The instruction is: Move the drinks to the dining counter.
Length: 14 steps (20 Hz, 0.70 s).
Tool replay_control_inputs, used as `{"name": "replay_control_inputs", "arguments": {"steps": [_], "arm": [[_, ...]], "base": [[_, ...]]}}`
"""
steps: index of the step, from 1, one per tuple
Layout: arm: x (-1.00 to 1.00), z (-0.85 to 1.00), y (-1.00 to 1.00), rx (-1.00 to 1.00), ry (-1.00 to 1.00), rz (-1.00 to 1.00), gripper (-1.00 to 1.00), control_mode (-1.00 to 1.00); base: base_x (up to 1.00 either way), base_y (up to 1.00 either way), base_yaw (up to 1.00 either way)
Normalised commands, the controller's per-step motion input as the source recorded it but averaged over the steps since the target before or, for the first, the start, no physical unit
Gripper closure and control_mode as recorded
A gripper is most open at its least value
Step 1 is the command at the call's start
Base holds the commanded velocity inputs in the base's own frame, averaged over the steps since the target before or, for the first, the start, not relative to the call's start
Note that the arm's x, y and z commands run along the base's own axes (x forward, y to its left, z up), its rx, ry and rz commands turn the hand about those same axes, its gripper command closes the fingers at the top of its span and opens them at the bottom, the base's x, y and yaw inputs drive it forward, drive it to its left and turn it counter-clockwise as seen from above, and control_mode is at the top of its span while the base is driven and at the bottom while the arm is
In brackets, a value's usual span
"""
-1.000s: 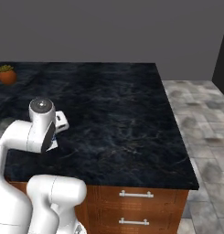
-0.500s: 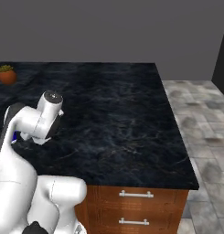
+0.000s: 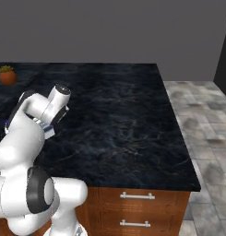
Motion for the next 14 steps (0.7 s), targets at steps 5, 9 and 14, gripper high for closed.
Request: {"name": "replay_control_inputs", "arguments": {"steps": [5, 9, 14], "arm": [[0.27, -0.4, 0.22, 0.0, 0.08, 0.03, 1.0, -1.0], [0.18, -0.61, 0.22, 0.0, 0.0, 0.07, 1.0, -1.0], [0.28, -0.48, 0.15, 0.0, 0.0, 0.09, 1.0, -1.0]], "base": [[0.0, 0.0, 0.0], [0.0, 0.0, 0.0], [0.0, 0.0, 0.0]]}}
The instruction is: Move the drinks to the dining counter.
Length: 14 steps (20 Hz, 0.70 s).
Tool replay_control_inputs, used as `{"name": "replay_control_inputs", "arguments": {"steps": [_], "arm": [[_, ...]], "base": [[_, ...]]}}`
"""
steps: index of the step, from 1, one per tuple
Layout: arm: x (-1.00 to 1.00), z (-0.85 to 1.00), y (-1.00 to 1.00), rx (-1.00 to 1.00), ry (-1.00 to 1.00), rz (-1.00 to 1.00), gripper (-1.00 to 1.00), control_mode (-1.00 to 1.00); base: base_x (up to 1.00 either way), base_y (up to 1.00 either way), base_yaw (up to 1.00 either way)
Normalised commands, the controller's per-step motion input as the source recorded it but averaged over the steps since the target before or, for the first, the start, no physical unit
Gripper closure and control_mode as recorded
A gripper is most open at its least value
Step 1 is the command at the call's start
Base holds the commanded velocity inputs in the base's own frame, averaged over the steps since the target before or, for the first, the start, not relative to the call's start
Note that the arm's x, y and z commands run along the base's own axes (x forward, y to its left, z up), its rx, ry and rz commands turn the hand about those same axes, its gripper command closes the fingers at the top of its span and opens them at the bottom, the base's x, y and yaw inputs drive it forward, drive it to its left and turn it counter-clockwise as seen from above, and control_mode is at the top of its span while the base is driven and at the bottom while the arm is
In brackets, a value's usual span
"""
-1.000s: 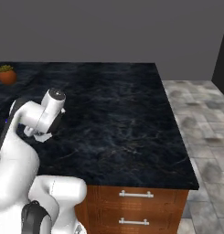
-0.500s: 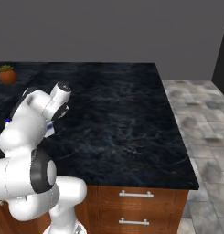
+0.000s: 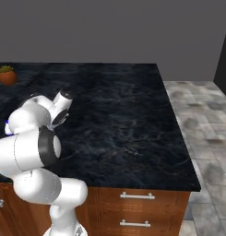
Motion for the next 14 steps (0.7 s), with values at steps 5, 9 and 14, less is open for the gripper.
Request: {"name": "replay_control_inputs", "arguments": {"steps": [5, 9, 14], "arm": [[0.21, -0.14, 0.09, 0.07, -0.01, 0.12, 1.0, -1.0], [0.03, -0.25, 0.13, 0.1, -0.01, 0.14, 1.0, -1.0], [0.0, -0.37, 0.16, 0.06, 0.0, 0.13, 1.0, -1.0]], "base": [[0.0, 0.0, 0.0], [0.0, 0.0, 0.0], [0.0, 0.0, 0.0]]}}
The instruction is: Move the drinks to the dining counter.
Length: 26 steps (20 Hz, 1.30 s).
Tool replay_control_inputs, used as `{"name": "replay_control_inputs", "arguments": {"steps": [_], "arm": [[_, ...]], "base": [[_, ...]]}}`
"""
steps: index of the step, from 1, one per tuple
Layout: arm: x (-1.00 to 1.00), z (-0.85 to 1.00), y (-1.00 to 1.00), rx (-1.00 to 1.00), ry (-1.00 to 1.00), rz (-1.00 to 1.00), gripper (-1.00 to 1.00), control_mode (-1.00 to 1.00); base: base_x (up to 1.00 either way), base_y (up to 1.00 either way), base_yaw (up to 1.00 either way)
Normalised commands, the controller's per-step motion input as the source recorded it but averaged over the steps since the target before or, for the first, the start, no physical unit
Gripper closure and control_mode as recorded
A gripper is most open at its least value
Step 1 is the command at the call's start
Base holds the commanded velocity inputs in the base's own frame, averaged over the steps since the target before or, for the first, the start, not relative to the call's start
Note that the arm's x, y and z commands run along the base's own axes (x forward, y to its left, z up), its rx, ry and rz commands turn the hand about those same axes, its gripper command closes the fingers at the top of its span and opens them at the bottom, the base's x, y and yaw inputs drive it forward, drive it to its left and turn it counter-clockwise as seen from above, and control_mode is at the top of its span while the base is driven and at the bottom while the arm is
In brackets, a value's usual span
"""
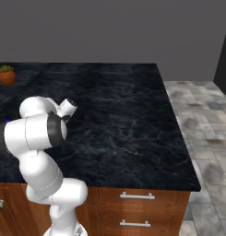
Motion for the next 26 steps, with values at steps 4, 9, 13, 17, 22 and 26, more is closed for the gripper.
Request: {"name": "replay_control_inputs", "arguments": {"steps": [4, 9, 13, 17, 22, 26], "arm": [[0.0, -0.36, 0.15, 0.04, 0.0, 0.13, 1.0, -1.0], [0.11, -0.24, 0.08, 0.0, -0.06, 0.09, 1.0, -1.0], [0.16, -0.21, 0.0, -0.01, -0.12, 0.0, 1.0, -1.0], [0.14, -0.36, 0.0, -0.01, -0.1, 0.0, 1.0, -1.0], [0.05, -0.31, 0.0, 0.0, -0.06, 0.0, 1.0, -1.0], [0.0, 0.0, 0.0, 0.0, 0.0, 0.01, 1.0, -1.0]], "base": [[0.0, 0.0, 0.0], [0.0, 0.0, 0.0], [0.0, 0.0, 0.0], [0.0, 0.0, 0.0], [0.0, 0.0, 0.0], [0.0, 0.0, 0.0]]}}
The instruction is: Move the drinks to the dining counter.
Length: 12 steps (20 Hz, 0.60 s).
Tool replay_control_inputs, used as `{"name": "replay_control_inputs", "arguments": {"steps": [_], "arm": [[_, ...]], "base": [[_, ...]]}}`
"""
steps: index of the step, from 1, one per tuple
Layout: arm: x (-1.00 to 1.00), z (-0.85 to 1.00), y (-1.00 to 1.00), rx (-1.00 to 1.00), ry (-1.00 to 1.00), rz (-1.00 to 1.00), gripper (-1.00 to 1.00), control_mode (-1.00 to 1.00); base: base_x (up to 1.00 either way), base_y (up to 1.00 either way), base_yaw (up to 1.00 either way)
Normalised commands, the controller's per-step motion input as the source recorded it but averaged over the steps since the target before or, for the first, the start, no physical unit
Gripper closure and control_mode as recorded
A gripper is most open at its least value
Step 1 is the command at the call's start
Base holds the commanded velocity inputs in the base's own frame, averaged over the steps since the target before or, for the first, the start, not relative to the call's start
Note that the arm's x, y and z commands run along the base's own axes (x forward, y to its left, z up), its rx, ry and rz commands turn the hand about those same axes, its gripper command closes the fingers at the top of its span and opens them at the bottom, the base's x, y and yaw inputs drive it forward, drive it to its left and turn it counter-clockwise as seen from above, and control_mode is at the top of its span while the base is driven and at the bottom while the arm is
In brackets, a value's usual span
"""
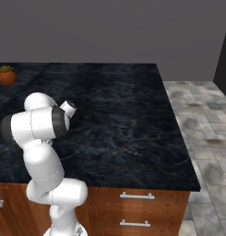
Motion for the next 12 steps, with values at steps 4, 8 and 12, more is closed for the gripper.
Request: {"name": "replay_control_inputs", "arguments": {"steps": [4, 8, 12], "arm": [[0.0, 0.0, 0.0, 0.0, 0.0, 0.0, -1.0, -1.0], [0.0, 0.0, 0.0, 0.0, 0.0, 0.0, -1.0, -1.0], [0.0, 0.0, 0.0, 0.0, 0.0, 0.0, -1.0, -1.0]], "base": [[0.0, 0.0, 0.0], [0.0, 0.0, 0.0], [0.0, 0.0, 0.0]]}}
